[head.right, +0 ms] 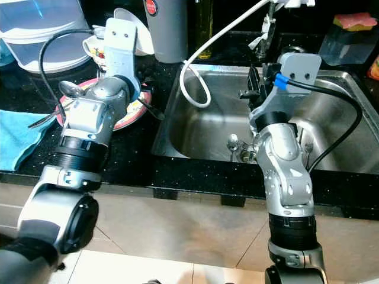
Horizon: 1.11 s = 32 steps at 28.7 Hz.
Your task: Kitchen organization
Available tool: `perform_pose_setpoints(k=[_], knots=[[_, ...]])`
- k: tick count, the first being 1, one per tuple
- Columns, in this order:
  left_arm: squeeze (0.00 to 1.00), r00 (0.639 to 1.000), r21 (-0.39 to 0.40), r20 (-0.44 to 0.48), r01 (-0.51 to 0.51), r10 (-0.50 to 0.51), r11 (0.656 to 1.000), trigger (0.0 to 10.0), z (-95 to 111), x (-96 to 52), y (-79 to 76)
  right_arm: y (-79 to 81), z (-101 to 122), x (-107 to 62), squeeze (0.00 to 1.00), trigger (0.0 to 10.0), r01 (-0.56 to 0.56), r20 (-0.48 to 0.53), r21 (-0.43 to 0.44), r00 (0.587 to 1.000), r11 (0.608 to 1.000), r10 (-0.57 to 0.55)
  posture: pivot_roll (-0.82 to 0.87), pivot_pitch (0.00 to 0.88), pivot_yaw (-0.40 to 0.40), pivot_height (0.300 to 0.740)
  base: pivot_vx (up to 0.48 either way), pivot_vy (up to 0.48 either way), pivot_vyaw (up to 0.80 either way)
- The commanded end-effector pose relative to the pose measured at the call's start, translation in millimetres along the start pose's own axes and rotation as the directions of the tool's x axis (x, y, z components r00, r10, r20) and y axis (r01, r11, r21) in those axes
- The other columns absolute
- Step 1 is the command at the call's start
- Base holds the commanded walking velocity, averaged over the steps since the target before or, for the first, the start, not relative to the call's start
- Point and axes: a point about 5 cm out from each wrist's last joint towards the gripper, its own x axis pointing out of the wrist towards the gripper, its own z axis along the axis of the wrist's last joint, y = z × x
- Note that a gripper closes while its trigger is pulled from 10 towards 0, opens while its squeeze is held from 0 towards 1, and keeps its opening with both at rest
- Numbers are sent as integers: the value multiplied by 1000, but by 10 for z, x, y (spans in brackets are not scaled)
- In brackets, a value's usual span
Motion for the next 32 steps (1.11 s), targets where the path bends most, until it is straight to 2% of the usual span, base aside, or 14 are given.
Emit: perform_pose_setpoints(k=[1,2,3,4,5,6,10,11,12,15,17,19,25,32], knots=[[0,999,-25,-32,-27,26,999,10000,-50,-16,18,-17,21,-14,0,10000,10,18,6,1000,1000,-10,36,85,73,740,0,0,0],[20,999,-72,-41,-33,30,997,10000,-42,-41,-13,-23,12,-16,0,10000,11,14,6,1000,1000,-12,40,88,73,740,0,0,0],[475,998,-100,-55,-41,36,994,10000,-46,-50,-25,-25,5,-17,0,10000,13,12,7,1000,1000,-13,40,88,73,740,0,0,0],[475,997,-117,-65,-48,40,992,10000,-50,-55,-32,-27,1,-17,0,10000,14,11,7,1000,1000,-14,40,88,73,740,0,0,0],[1000,995,-133,-88,-59,47,989,10000,-65,-50,-26,-25,-2,-14,0,10000,14,10,8,1000,1000,-14,40,90,73,740,0,0,0],[1000,993,-143,-104,-65,51,988,10000,-76,-47,-22,-24,-3,-11,0,10000,13,10,8,1000,1000,-14,40,90,73,740,0,0,0],[1000,979,-270,-194,-115,63,956,10000,-139,-14,34,-25,-11,-3,0,10000,12,6,9,1000,1000,-13,40,94,71,740,0,0,0],[0,975,-310,-211,-130,65,942,10000,-150,-5,47,-28,-15,-3,0,10000,13,4,10,1000,1000,-13,40,94,71,740,0,0,0],[0,975,-310,-211,-130,65,942,10000,-150,-5,47,-28,-15,-3,0,10000,13,4,10,1000,1000,-13,40,94,71,740,0,0,0],[0,963,-371,-256,-182,88,911,10000,-182,12,91,-34,-24,-1,0,10000,14,1,11,1000,1000,-14,39,97,68,740,0,0,0],[0,956,-441,-292,-155,22,884,10000,-229,56,55,-36,-24,5,0,10000,15,-1,14,1000,1000,-15,38,98,65,740,0,0,0],[0,952,-469,-306,-146,-5,871,10000,-249,70,36,-37,-25,7,0,10000,15,-1,15,1000,1000,-15,38,98,65,740,0,0,0],[0,942,-527,-330,-125,-66,841,10000,-273,73,-69,-39,-21,8,0,10000,16,2,15,1000,1000,-16,32,99,66,740,0,0,0],[0,933,-562,-354,-162,-59,811,10000,-337,114,-29,-46,-24,5,0,10000,16,0,14,1000,1000,-16,31,102,63,740,0,0,0]])
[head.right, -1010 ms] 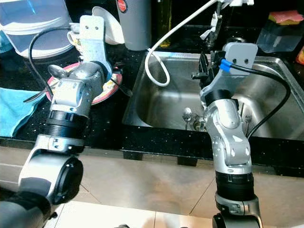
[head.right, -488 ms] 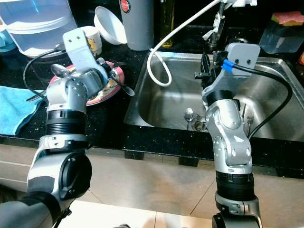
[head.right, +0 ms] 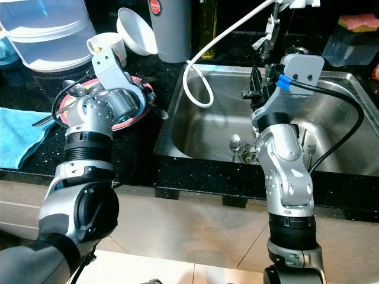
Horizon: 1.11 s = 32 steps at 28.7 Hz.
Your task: Kitchen organization
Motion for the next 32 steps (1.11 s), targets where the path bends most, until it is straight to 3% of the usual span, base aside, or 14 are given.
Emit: perform_pose_setpoints(k=[1,8,10,11,12,14,15,16,27,28,29,30,31,32], knots=[[0,999,-38,-23,-31,30,999,10000,-28,52,58,1,-6,5,0,10000,-1,4,8,1000,1000,0,31,102,63,740,0,0,0],[0,999,-119,-7,-42,42,992,10000,17,118,161,4,0,10,0,10000,-2,8,11,1000,1000,2,28,103,63,740,0,0,0],[0,999,-131,-3,-46,46,990,8863,25,125,182,3,0,10,0,10000,-1,8,11,1000,1000,1,28,104,63,740,0,0,0],[0,999,-138,0,-49,50,989,8078,30,130,196,2,1,10,0,10000,-1,8,11,1000,1000,1,28,104,63,740,0,0,0],[0,998,-149,-3,-56,56,987,4510,30,139,220,1,1,10,0,10000,0,7,11,1000,1000,0,28,104,63,740,0,0,0],[0,998,-157,-4,-60,60,986,3725,29,150,250,1,1,9,0,10000,0,7,11,1000,1000,0,28,104,63,740,0,0,0],[0,998,-174,-12,-59,58,983,1255,22,160,274,1,2,7,0,10000,0,7,11,1000,1000,0,25,105,63,740,0,0,0],[0,999,-204,-27,-51,46,978,0,12,180,303,1,4,6,0,10000,0,7,11,1000,1000,0,25,105,63,740,0,0,0],[0,999,-192,44,-13,22,981,0,123,189,306,13,5,9,0,10000,-5,8,12,1000,1000,5,26,101,60,740,0,0,0],[0,991,-100,137,2,11,995,0,230,161,262,15,4,7,0,10000,-7,8,12,1000,1000,7,25,93,60,740,0,0,0],[0,991,-100,137,2,11,995,0,230,161,262,15,4,7,0,10000,-7,8,12,1000,1000,7,25,93,60,740,0,0,0],[0,985,-66,172,12,-1,998,2627,273,144,232,16,5,7,0,10000,-7,9,11,1000,1000,7,25,93,60,740,0,0,0],[0,977,-29,213,25,-18,999,10000,329,121,189,16,8,9,0,10000,-7,10,11,1000,1000,7,25,93,60,740,0,0,0],[0,977,-29,213,25,-18,999,10000,329,121,189,16,8,9,0,10000,-7,10,11,1000,1000,7,25,93,60,740,0,0,0]])
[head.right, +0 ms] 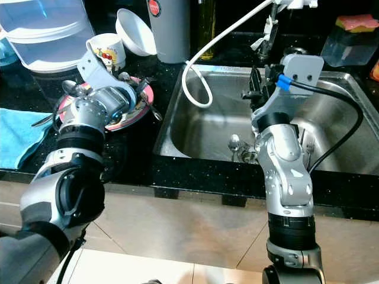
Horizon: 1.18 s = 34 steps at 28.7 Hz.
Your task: Kitchen organization
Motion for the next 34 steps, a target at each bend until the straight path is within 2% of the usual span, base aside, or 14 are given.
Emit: perform_pose_setpoints(k=[1,2,3,4,7,10,11,14,16,18,24,27,31,34], knots=[[0,991,74,112,66,-74,995,10000,198,-51,-135,6,19,12,0,10000,-3,13,6,1000,1000,3,25,85,60,740,0,0,0],[0,991,74,112,66,-74,995,10000,198,-51,-135,6,19,12,0,10000,-3,13,6,1000,1000,3,25,85,60,740,0,0,0],[0,979,104,151,123,-138,987,10000,259,-93,-242,4,26,15,0,10000,-3,15,6,1000,1000,3,25,85,60,740,0,0,0],[0,945,178,196,227,-261,958,10000,327,-180,-425,2,37,18,0,10000,-3,21,5,1000,1000,3,24,82,62,740,0,0,0],[0,900,298,204,319,-386,900,10000,330,-276,-598,-5,46,21,0,10000,0,24,3,1000,1000,0,24,82,62,740,0,0,0],[0,858,405,144,403,-492,821,10000,223,-330,-721,-15,49,20,0,10000,5,27,3,1000,1000,-5,28,73,63,740,0,0,0],[0,858,405,144,403,-492,821,10000,223,-330,-721,-15,49,20,0,10000,5,27,3,1000,1000,-5,28,73,63,740,0,0,0],[0,829,458,44,479,-558,748,10000,69,-337,-760,-14,57,22,0,10000,6,32,3,999,1000,-6,26,65,66,740,0,0,0],[0,760,477,-49,588,-648,654,10000,-99,-382,-783,-13,74,23,0,10000,6,40,3,999,1000,-6,25,62,68,740,0,0,0],[0,724,491,-122,639,-679,592,10000,-256,-396,-763,-22,91,23,0,10000,10,47,2,999,1000,-10,23,62,68,740,0,0,0],[0,722,520,-186,648,-666,557,10000,-420,-382,-732,-31,99,20,0,10000,13,49,0,999,1000,-13,21,66,69,740,0,0,0],[0,707,535,-225,665,-671,521,10000,-552,-399,-724,-33,96,11,0,10000,15,49,-3,999,1000,-15,21,66,69,740,0,0,0],[0,685,506,-218,688,-695,520,10000,-621,-407,-734,-38,102,12,0,10000,18,50,-5,999,1000,-18,18,84,68,740,0,0,0],[0,686,534,-222,680,-692,502,10000,-662,-397,-729,-42,104,14,0,10000,19,51,-6,999,1000,-19,18,87,67,740,0,0,0]])
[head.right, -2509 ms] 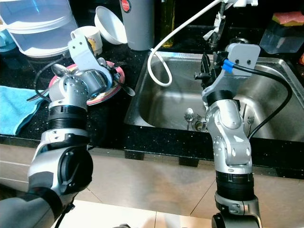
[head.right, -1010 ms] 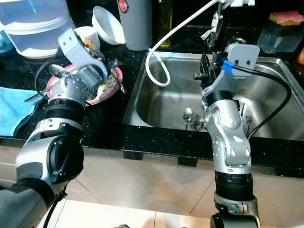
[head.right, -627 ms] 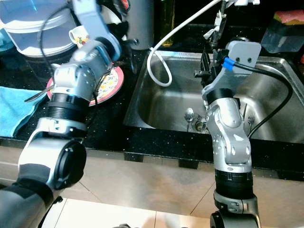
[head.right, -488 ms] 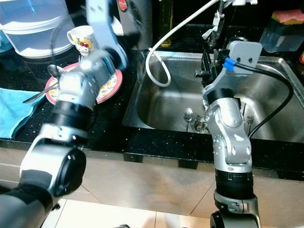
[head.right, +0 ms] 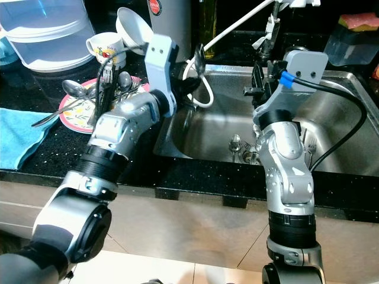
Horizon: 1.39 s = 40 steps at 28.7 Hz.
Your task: Kitchen organization
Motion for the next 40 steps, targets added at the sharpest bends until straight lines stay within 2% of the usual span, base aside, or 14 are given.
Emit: perform_pose_setpoints(k=[1,3,11,12,15,16,17,20,24,28,35,36,38,40], knots=[[925,1000,28,-25,12,-11,1000,10000,-88,31,-48,-30,51,-4,0,10000,13,26,-4,1000,1000,-13,18,87,67,740,0,0,0],[1000,999,10,-42,15,-15,1000,10000,-137,49,-60,-32,58,0,0,10000,19,30,-17,999,1000,-18,13,95,71,740,0,0,0],[1000,1000,-7,-5,-1,1,1000,10000,-75,41,-25,-45,72,-7,0,10000,28,36,-44,999,999,-27,12,101,72,740,0,0,0],[0,999,6,31,-15,15,1000,10000,-10,25,-5,-52,77,-12,0,10000,32,38,-47,999,998,-30,16,105,70,740,0,0,0],[0,990,209,93,-125,108,970,10000,169,-33,53,-58,86,-15,0,10000,40,42,-44,998,998,-38,18,108,71,740,0,0,0],[0,990,209,93,-125,108,970,10000,169,-33,53,-58,86,-15,0,10000,40,42,-44,998,998,-38,18,108,71,740,0,0,0],[0,981,313,55,-193,185,930,10000,165,-47,113,-58,88,-17,0,10000,42,44,-44,998,998,-40,24,110,73,740,0,0,0],[0,970,346,34,-237,241,908,10000,171,-65,165,-62,89,-20,0,10000,47,45,-46,998,998,-45,25,110,73,740,0,0,0],[0,935,293,-4,-338,355,894,10000,184,-113,273,-71,87,-24,0,10000,54,44,-48,998,997,-52,28,112,74,740,0,0,0],[0,811,238,-27,-562,584,792,10000,213,-308,494,-90,88,-30,0,10000,60,43,-51,997,997,-58,30,113,75,740,0,0,0],[0,647,209,-10,-744,762,634,10000,262,-542,757,-109,77,-24,0,10000,61,40,-50,997,997,-59,42,112,71,740,0,0,0],[0,647,209,-10,-744,762,634,10000,262,-542,757,-109,77,-24,0,10000,61,40,-50,997,997,-59,42,112,71,740,0,0,0],[0,600,195,-58,-777,798,598,10000,227,-598,894,-103,70,-18,0,10000,59,39,-48,998,997,-58,42,112,71,740,0,0,0],[0,594,187,-82,-779,800,598,10000,203,-606,928,-102,69,-17,0,10000,59,39,-48,998,997,-57,42,112,71,740,0,0,0]])
